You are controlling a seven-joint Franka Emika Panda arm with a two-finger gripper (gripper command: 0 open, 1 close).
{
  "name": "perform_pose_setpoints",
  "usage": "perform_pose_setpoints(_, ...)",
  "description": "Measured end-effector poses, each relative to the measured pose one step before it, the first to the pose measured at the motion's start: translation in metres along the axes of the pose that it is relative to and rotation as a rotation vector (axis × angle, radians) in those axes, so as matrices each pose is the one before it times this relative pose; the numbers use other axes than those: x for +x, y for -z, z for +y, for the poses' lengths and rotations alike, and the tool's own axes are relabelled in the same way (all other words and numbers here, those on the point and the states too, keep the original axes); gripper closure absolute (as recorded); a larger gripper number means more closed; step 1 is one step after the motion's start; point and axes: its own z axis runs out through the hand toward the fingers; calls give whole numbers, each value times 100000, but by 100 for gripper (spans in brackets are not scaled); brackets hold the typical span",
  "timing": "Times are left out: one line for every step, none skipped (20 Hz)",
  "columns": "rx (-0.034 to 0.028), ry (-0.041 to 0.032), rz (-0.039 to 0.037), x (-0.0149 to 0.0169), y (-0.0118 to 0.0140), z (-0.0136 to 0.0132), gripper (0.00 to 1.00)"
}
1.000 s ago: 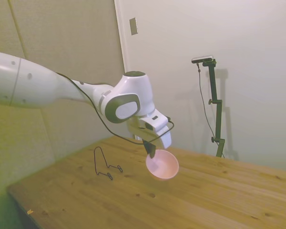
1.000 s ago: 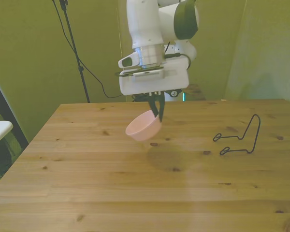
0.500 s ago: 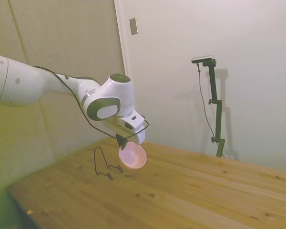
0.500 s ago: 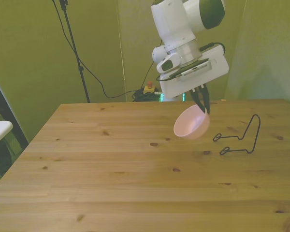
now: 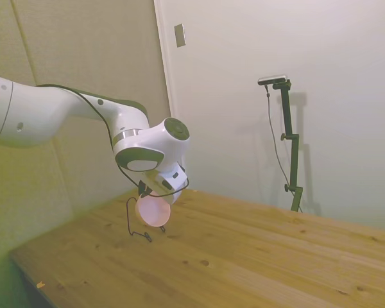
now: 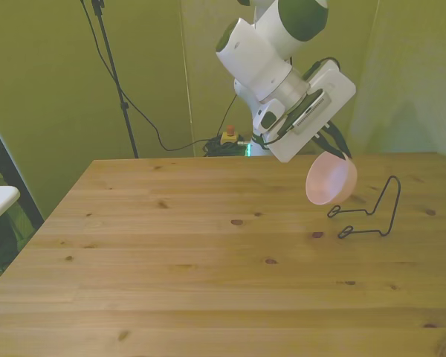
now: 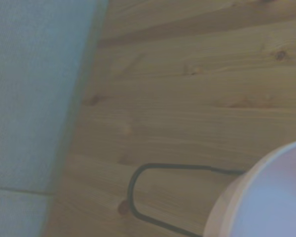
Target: Load the bowl
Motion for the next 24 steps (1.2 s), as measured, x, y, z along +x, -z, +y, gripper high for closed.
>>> perform_pose_setpoints(2541, 460, -1752, -49, -281, -75, 100)
perform_pose_setpoints(3156, 681, -1506, 47, -346, -52, 100)
perform_pose_setpoints(2435, 309, -1552, 85, -373, 41, 100)
perform_pose_setpoints(2288, 309, -1494, 131, -394, 107, 100)
perform_pose_setpoints(1891, 88, -987, 154, -340, 148, 100)
perform_pose_setpoints(1267, 161, -479, 161, -301, 180, 100)
perform_pose_setpoints(1251, 26, -531, 74, -326, 173, 100)
perform_pose_setpoints(1233, -2, -599, -14, -358, 208, 100)
perform_pose_setpoints(1120, 46, -496, -44, -366, 214, 100)
perform_pose_setpoints(1442, 64, -370, -72, -385, 156, 100)
perform_pose_setpoints(1288, -82, -473, -95, -346, 167, 100)
perform_pose_setpoints(1287, -204, -327, -74, -320, 202, 100)
perform_pose_setpoints(1145, 161, 194, -7, -205, 168, 100)
perform_pose_setpoints(1188, 33, 36, -7, -103, 105, 100)
perform_pose_setpoints(980, -16, -24, -12, -73, 111, 100)
perform_pose_setpoints(832, 32, 35, -1, -58, 91, 100)
perform_pose_setpoints(613, 14, 36, 1, -37, 48, 100)
perform_pose_setpoints(808, -13, 63, 0, -31, 4, 100)
perform_pose_setpoints(606, 65, 77, 1, -27, 9, 100)
perform_pose_setpoints(616, 10, 132, 14, -34, 36, 100)
perform_pose_setpoints(410, -23, 130, 18, -57, 54, 100)
perform_pose_setpoints(118, -83, 243, 30, -60, 48, 100)
perform_pose_setpoints(-19, -101, 450, 57, -55, 37, 100)
perform_pose_setpoints(50, -172, 255, 50, -75, 55, 100)
